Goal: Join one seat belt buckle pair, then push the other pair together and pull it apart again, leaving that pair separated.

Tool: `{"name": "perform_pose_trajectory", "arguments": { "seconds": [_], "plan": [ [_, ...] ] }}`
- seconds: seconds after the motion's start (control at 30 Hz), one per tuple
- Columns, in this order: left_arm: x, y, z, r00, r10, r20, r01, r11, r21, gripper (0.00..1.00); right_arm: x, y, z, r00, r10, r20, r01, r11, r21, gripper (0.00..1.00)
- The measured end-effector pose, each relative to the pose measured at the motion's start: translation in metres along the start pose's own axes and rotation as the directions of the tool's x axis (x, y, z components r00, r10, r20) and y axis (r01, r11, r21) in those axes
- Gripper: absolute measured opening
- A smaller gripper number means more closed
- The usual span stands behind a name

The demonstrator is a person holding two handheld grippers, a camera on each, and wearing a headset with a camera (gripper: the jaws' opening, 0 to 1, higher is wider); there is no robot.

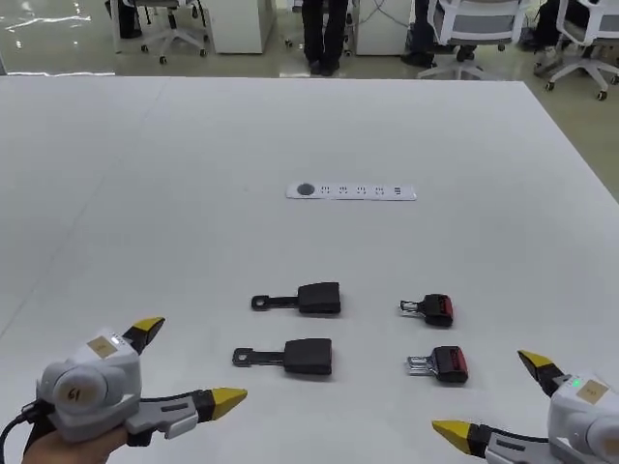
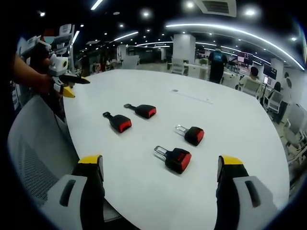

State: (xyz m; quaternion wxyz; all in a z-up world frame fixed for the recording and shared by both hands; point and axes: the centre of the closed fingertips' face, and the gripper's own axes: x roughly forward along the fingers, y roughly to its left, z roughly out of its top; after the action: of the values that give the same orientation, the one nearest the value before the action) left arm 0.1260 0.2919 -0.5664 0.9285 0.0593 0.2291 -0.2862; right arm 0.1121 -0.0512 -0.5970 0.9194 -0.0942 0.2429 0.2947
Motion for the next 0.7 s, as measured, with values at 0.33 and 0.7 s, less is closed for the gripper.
{"name": "perform_pose_trajectory", "arguments": {
  "seconds": [0.33, 0.7],
  "plan": [
    [0.0014, -0.0041, 0.0022, 1.0000, -0.004, -0.003, 0.004, 1.000, 0.001, 1.00, 0.0002, -0.0020, -0.0028, 1.0000, -0.003, -0.006, 0.003, 1.000, 0.001, 1.00],
    [0.0093, -0.0086, 0.0030, 0.9997, -0.023, -0.009, 0.023, 1.000, 0.005, 1.00, 0.0019, -0.0089, -0.0024, 1.0000, -0.004, -0.009, 0.004, 1.000, 0.000, 1.00]
  ]
}}
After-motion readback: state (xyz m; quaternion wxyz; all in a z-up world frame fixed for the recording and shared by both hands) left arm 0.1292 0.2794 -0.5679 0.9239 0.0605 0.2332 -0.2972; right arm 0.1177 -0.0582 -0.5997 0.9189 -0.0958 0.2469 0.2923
